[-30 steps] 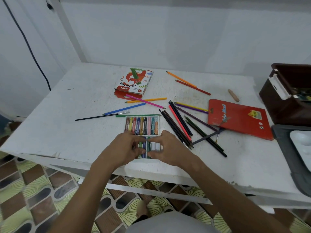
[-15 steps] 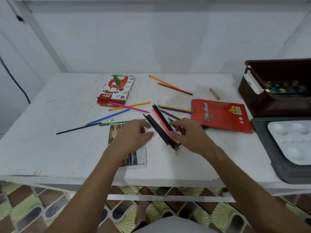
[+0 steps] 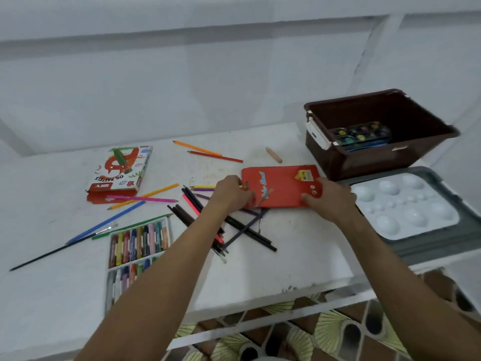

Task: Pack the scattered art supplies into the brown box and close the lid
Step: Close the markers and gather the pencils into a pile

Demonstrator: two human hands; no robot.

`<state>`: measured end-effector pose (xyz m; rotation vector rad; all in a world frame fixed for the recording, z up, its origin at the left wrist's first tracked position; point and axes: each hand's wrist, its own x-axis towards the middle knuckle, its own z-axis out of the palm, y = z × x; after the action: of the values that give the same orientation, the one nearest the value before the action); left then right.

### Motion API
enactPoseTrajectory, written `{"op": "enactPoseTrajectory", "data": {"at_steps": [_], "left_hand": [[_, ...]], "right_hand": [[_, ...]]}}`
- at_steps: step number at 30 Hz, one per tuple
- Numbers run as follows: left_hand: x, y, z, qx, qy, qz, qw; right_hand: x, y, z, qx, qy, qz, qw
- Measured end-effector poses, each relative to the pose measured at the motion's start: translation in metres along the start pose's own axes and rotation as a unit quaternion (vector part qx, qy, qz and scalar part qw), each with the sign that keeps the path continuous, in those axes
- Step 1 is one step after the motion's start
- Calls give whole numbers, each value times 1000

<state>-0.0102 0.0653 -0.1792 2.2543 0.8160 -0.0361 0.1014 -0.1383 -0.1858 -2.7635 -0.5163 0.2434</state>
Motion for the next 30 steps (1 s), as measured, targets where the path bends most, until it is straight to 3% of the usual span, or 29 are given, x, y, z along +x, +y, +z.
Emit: {"op": "enactPoseTrajectory", "data": {"at_steps": [5, 8, 12, 17, 19, 22, 27, 30], "left_hand": [[3, 3, 4, -65, 13, 3, 998], [6, -1, -1, -114, 33, -11, 993], [2, -3, -1, -99, -15, -53, 994], [-2, 8, 7, -157, -10, -77, 985], [-1, 10, 5, -253, -13, -96, 963], [-2, 13, -4, -437, -64, -121, 889], [0, -1, -30, -528, -60, -118, 839], [-1, -21, -56, -564, 16, -121, 817]], "right_hand": [[-1, -5, 0, 193, 29, -15, 981], [5, -2, 2, 145, 35, 3, 989], [9, 0, 5, 49, -4, 28, 998], [10, 14, 7, 145, 3, -35, 989], [7, 21, 7, 174, -4, -55, 983], [2, 27, 13, 157, -3, -92, 983], [-4, 22, 27, 118, 12, -141, 983], [0, 23, 34, 73, 8, -156, 985]]}}
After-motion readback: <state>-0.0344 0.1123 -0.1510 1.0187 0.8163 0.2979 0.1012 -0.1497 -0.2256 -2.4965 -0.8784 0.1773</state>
